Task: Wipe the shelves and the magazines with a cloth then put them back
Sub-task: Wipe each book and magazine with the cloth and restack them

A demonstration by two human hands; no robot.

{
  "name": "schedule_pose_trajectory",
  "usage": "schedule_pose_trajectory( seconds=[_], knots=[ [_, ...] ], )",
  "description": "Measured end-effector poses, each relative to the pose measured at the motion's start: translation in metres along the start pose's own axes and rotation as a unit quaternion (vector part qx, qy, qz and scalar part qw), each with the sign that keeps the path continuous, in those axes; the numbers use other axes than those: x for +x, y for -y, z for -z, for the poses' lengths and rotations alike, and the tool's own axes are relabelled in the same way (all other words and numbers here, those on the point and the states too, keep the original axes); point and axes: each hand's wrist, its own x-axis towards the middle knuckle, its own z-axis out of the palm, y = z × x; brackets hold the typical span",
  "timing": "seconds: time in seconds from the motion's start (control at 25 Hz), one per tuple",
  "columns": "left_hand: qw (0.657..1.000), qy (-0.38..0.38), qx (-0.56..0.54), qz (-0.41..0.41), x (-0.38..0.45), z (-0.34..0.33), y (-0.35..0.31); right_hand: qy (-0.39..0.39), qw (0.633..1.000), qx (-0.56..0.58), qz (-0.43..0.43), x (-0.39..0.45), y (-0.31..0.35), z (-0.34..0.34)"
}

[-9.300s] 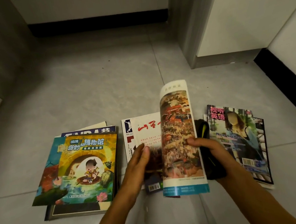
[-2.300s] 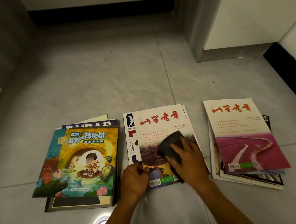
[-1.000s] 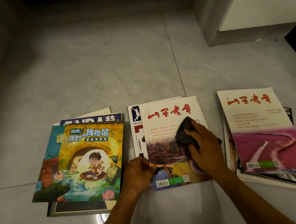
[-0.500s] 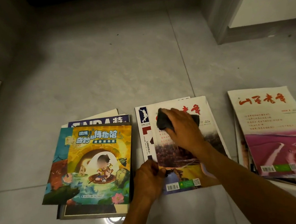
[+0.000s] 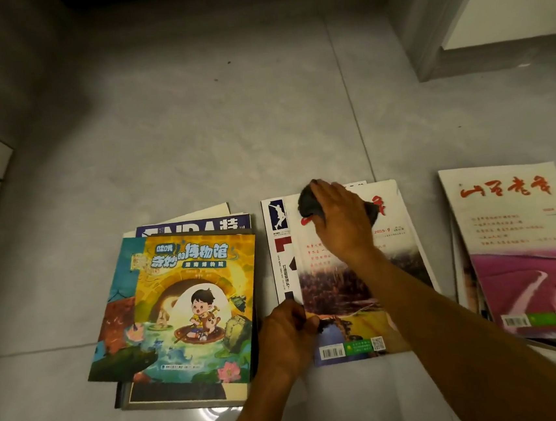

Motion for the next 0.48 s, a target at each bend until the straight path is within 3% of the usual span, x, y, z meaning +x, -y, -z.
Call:
schedule_pose_trajectory(
  seconds=[0.08, 0.2, 0.24, 0.28, 0.4, 0.48],
  knots=[
    [1.0, -0.005, 0.0, -0.001, 0.0, 0.0, 0.0, -0.019, 0.999, 0.011, -0.024, -0.013, 0.007, -0.003],
    [1.0, -0.002, 0.009, -0.002, 0.002, 0.0, -0.001, 0.028, 0.99, -0.012, 0.14, -0.066, -0.006, 0.0],
    [1.0, -0.003, 0.001, -0.001, 0.002, 0.0, 0.0, 0.032, 0.987, -0.019, 0.157, -0.066, -0.026, 0.006],
    [1.0, -0.004, -0.009, 0.002, 0.003, 0.0, 0.001, 0.021, 0.992, -0.012, 0.128, -0.057, -0.048, 0.012],
    [1.0, -0.001, -0.026, 0.007, -0.003, -0.001, -0.005, -0.02, 0.995, 0.022, -0.1, -0.028, -0.094, 0.03],
    [0.999, -0.005, -0.051, 0.011, -0.008, 0.001, -0.009, -0.028, 0.995, -0.008, -0.091, -0.033, -0.066, 0.024]
  ],
)
